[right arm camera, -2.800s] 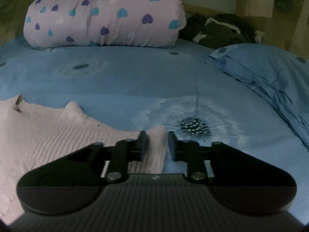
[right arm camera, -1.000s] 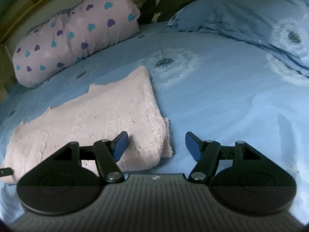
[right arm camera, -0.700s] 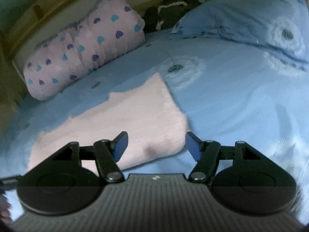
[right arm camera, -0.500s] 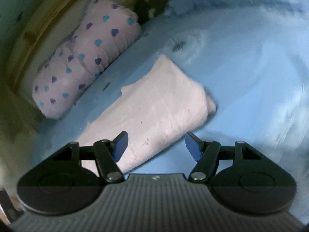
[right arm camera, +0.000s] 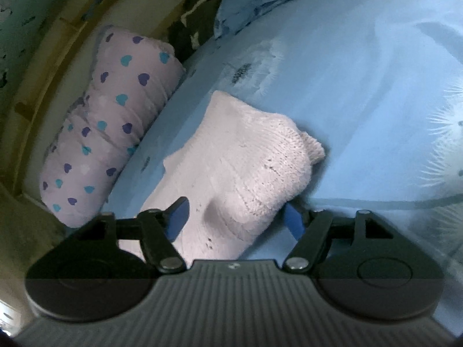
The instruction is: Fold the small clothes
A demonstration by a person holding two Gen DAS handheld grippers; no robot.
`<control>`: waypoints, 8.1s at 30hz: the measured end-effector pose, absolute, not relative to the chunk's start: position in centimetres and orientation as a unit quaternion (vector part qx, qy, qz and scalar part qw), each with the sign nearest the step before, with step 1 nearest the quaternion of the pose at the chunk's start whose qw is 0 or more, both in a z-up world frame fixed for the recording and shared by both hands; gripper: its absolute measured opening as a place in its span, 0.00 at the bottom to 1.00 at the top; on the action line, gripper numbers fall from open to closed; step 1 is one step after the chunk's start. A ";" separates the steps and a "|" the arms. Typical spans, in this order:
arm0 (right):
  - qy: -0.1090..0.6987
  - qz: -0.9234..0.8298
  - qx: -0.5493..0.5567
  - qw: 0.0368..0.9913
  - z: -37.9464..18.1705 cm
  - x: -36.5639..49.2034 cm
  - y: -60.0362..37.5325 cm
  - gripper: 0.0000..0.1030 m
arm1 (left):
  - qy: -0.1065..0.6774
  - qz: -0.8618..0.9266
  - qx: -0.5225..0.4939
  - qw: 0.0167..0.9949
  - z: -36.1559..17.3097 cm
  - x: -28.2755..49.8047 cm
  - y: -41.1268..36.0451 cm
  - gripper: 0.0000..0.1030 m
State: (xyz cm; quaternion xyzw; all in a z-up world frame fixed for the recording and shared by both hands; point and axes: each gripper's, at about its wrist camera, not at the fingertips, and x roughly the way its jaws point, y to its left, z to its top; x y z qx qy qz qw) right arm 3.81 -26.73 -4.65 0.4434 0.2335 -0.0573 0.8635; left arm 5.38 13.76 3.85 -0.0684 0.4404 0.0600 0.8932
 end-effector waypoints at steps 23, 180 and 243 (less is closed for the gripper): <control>0.223 -0.066 0.450 0.862 -5.0 5.9 -27.5 0.61 | 0.442 0.060 -0.072 0.892 3.8 5.6 13.9 0.92; 0.226 0.240 0.274 0.904 -3.7 9.0 -15.8 0.64 | 0.354 0.073 -0.060 0.930 6.8 10.4 16.5 0.79; 0.353 0.307 0.237 0.852 -3.9 14.9 -9.0 0.80 | 0.383 -0.029 -0.225 0.895 1.1 8.2 20.4 0.93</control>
